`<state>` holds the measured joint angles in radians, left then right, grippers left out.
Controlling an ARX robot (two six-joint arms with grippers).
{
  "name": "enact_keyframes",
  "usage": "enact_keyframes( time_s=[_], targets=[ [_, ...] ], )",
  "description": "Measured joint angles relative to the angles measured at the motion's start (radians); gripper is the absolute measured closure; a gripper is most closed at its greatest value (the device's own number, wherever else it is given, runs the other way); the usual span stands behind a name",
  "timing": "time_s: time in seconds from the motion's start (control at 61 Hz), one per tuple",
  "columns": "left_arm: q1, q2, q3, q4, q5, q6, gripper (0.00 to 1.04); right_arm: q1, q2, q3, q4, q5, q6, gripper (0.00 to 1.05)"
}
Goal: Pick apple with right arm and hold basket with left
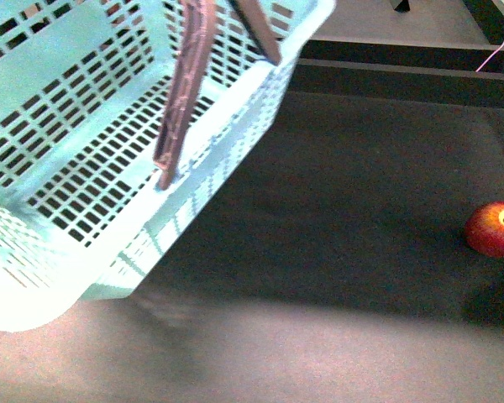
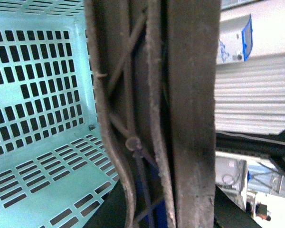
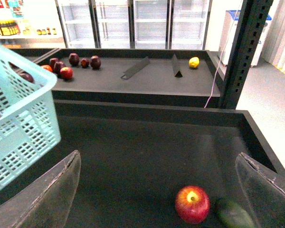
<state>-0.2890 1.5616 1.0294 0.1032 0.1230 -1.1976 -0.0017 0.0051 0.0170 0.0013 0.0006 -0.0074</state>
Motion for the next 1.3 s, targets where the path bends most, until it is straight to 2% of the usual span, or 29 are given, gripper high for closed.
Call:
enact_keyframes(
  time_s=[0.148, 0.328, 0.918, 0.951, 0.984, 1.049, 1.098, 1.164, 1.295],
  targets=[
    [-0.137, 0.002, 0.027, -0.022, 0.003, 0.017, 0.87, 0.000, 0.000, 0.000, 0.000, 0.000, 0.000, 0.09],
    [-0.206, 0.015, 0.064, -0.020, 0.008, 0.030, 0.87, 0.000, 0.000, 0.000, 0.000, 0.000, 0.000, 0.09],
    [-0.209, 0.016, 0.074, -0.018, 0.000, 0.050, 0.87, 0.000, 0.000, 0.000, 0.000, 0.000, 0.000, 0.09],
    [-0.209, 0.016, 0.074, -0.018, 0.001, 0.050, 0.87, -0.007, 0.021, 0.013, -0.042, -0.031, 0.013, 0.09],
    [-0.209, 0.016, 0.074, -0.018, 0.002, 0.050, 0.87, -0.026, 0.092, 0.070, -0.187, -0.099, 0.044, 0.09],
    [-0.210, 0.016, 0.074, -0.018, 0.001, 0.050, 0.87, -0.037, 0.235, 0.142, -0.353, -0.129, 0.063, 0.09],
    [-0.212, 0.016, 0.074, -0.018, 0.002, 0.051, 0.87, -0.046, 0.306, 0.150, -0.378, -0.135, 0.060, 0.09],
    [-0.212, 0.017, 0.074, -0.018, 0.004, 0.051, 0.87, -0.070, 0.381, 0.150, -0.350, -0.155, 0.040, 0.09],
    [-0.211, 0.021, 0.074, -0.018, -0.003, 0.052, 0.87, -0.156, 0.608, 0.167, -0.166, -0.202, -0.026, 0.09]
  ],
)
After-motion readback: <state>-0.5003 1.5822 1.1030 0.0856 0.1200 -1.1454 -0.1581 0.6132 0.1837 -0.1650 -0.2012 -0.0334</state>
